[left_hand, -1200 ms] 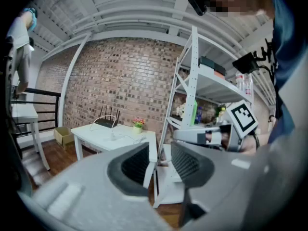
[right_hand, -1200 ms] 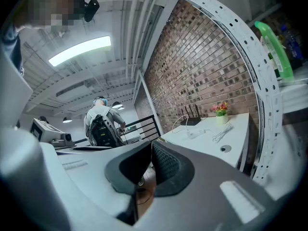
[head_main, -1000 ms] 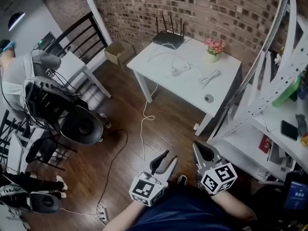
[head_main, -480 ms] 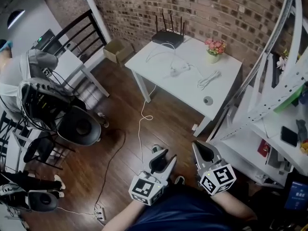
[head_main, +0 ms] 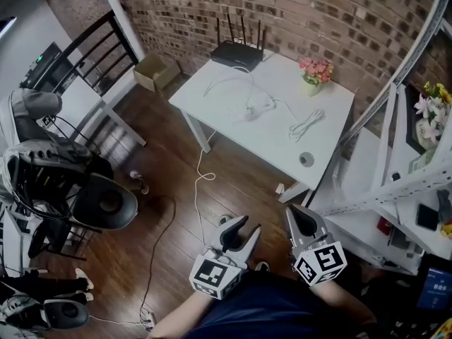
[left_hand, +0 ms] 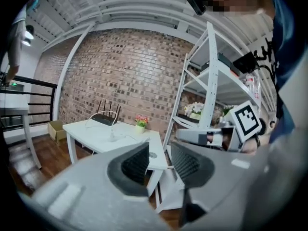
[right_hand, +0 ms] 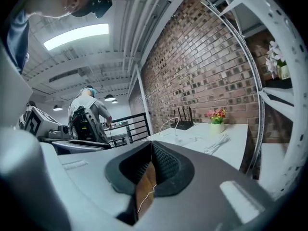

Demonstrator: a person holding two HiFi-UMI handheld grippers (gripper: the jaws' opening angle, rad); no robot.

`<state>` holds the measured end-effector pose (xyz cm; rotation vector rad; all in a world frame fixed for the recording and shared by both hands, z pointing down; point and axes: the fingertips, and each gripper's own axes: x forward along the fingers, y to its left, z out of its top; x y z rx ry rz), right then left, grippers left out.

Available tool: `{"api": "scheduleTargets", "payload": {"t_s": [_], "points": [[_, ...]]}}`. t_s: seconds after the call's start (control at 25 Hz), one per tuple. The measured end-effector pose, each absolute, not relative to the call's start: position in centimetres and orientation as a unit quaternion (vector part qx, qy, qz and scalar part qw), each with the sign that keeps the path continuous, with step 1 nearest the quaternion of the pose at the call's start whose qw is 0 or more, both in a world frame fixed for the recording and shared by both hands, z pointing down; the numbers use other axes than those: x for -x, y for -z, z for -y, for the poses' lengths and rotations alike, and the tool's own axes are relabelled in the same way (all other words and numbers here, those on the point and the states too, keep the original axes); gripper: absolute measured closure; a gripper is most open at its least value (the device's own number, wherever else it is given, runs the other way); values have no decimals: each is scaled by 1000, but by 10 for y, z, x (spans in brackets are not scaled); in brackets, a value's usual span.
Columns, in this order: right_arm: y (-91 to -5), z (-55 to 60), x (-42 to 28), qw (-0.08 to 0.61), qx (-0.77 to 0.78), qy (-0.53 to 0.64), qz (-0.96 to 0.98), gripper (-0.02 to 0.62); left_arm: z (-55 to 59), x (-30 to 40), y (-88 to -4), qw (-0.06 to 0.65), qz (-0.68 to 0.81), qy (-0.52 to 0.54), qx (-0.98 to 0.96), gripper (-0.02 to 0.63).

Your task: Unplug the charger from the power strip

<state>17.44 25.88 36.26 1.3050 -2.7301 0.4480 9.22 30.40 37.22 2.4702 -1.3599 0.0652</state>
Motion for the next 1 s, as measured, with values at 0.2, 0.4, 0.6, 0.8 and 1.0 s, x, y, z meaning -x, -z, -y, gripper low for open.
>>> {"api": "scheduleTargets", "payload": {"t_s": [0.2, 0.4, 0.6, 0.8, 1.0], "points": [[-373, -210, -140, 57, -431, -163, 886, 583, -251, -44, -382, 177, 486, -23, -855, 462], [-374, -164, -103, 69, -436, -162, 883, 583, -200, -4, -384, 189, 485, -18, -854, 463], [-381, -123, -77, 93, -450, -168, 872, 583, -161, 19, -383, 209, 471, -15, -857, 465], [-391, -93, -61, 120, -468, -174, 858, 583, -132, 39, -391, 221, 460, -24, -860, 468], [-395, -68, -57, 129, -484, -175, 848, 583, -106, 48, -395, 227, 449, -23, -864, 468]]}}
